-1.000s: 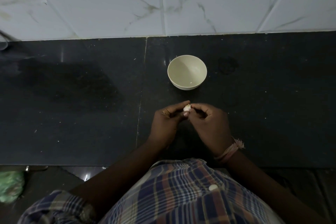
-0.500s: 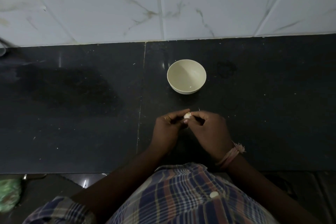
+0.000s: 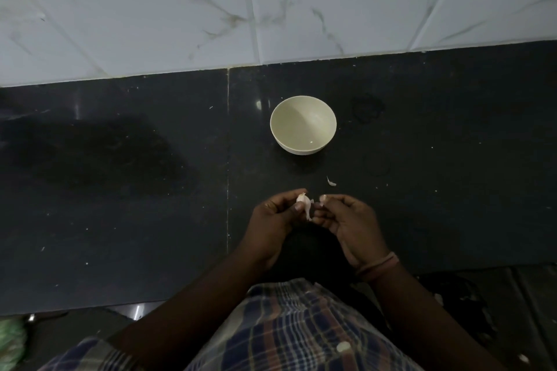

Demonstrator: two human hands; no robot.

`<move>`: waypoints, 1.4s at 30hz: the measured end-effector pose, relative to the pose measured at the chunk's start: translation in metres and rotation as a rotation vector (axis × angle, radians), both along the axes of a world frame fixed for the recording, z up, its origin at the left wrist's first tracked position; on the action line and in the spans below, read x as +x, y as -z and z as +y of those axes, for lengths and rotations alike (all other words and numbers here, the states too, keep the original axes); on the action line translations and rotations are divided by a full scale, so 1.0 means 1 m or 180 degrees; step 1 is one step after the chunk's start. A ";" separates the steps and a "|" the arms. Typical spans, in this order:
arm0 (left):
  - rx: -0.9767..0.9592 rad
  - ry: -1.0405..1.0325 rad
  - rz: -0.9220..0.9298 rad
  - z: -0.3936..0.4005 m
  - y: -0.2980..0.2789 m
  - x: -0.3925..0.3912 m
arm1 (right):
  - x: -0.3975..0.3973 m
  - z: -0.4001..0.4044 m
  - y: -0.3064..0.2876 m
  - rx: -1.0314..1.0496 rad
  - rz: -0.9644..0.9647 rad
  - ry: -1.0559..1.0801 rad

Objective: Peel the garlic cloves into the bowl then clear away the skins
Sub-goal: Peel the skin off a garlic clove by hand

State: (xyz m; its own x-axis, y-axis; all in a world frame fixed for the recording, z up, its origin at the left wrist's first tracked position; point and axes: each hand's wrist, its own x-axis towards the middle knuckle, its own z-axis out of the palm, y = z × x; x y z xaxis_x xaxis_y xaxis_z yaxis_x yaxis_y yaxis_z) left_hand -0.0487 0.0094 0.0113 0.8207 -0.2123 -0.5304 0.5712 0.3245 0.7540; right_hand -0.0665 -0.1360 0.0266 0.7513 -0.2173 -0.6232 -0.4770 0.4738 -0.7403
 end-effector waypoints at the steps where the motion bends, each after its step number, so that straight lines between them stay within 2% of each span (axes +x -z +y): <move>1: 0.0018 -0.0030 0.0042 0.000 0.003 -0.001 | -0.002 -0.002 0.004 0.0059 0.0055 0.0049; 7: -0.0022 -0.0352 0.0310 -0.021 0.004 -0.006 | 0.001 -0.037 0.014 -0.0572 0.0531 -0.0330; 12: -0.0027 -0.0702 0.0508 -0.044 0.006 -0.016 | 0.011 -0.064 0.029 -0.2213 0.0103 -0.1262; 17: 0.0060 -0.0630 0.0442 -0.045 0.005 -0.017 | 0.015 -0.057 0.051 -0.2929 -0.0350 -0.1159; 21: 0.0133 -0.0372 0.0372 -0.030 -0.002 -0.014 | 0.015 -0.045 0.071 -0.2799 -0.0154 -0.0917; 25: 0.0090 -0.0240 0.0396 -0.015 -0.006 -0.010 | -0.002 -0.030 0.051 -0.2634 -0.0024 -0.0597; 31: -0.0101 -0.0038 0.0283 -0.007 -0.006 -0.012 | -0.019 0.003 0.012 -0.2069 -0.0754 -0.0809; 38: -0.0190 -0.0059 -0.0041 -0.013 0.002 -0.008 | -0.016 0.000 -0.002 -0.2369 -0.1138 -0.0822; 42: 0.0013 -0.0046 0.0029 -0.014 0.008 -0.012 | -0.016 -0.004 0.007 -0.2432 -0.0875 -0.1002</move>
State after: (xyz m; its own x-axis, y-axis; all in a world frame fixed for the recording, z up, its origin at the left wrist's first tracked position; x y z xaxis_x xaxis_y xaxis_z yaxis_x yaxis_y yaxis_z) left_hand -0.0607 -0.0047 0.0032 0.8188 -0.1982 -0.5387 0.5733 0.3296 0.7501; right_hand -0.0820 -0.1399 0.0191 0.9491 -0.2589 -0.1793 -0.2601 -0.3236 -0.9097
